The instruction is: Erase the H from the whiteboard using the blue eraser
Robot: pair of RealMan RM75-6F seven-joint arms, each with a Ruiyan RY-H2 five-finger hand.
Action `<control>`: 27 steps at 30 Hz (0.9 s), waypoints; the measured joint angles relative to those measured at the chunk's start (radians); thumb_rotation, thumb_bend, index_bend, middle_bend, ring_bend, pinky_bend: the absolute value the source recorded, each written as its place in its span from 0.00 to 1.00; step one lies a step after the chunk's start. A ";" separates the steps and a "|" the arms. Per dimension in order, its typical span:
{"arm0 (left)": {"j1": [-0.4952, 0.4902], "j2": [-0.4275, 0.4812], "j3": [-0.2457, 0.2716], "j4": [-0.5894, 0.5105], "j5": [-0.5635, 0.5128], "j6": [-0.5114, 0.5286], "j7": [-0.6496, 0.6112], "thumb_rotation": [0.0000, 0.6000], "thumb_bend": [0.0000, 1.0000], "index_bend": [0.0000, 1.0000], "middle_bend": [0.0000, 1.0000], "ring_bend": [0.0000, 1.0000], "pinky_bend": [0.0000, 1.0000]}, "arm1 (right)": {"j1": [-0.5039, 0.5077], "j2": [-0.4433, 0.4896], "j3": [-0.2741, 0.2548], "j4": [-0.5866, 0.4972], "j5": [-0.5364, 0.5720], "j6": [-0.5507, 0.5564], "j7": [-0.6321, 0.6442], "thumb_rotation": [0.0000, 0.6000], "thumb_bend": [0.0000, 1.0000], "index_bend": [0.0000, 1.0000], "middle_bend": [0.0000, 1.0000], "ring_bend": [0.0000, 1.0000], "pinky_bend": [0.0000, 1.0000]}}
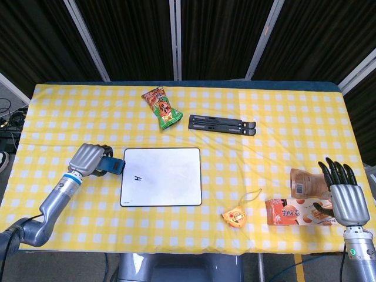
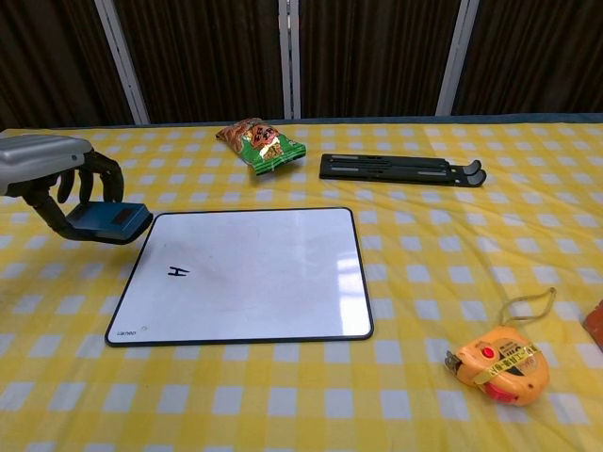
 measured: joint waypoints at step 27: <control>-0.157 -0.142 0.013 -0.150 -0.238 -0.110 0.357 1.00 0.22 0.47 0.42 0.47 0.53 | -0.003 0.001 0.004 0.018 0.024 -0.008 0.014 1.00 0.00 0.00 0.00 0.00 0.00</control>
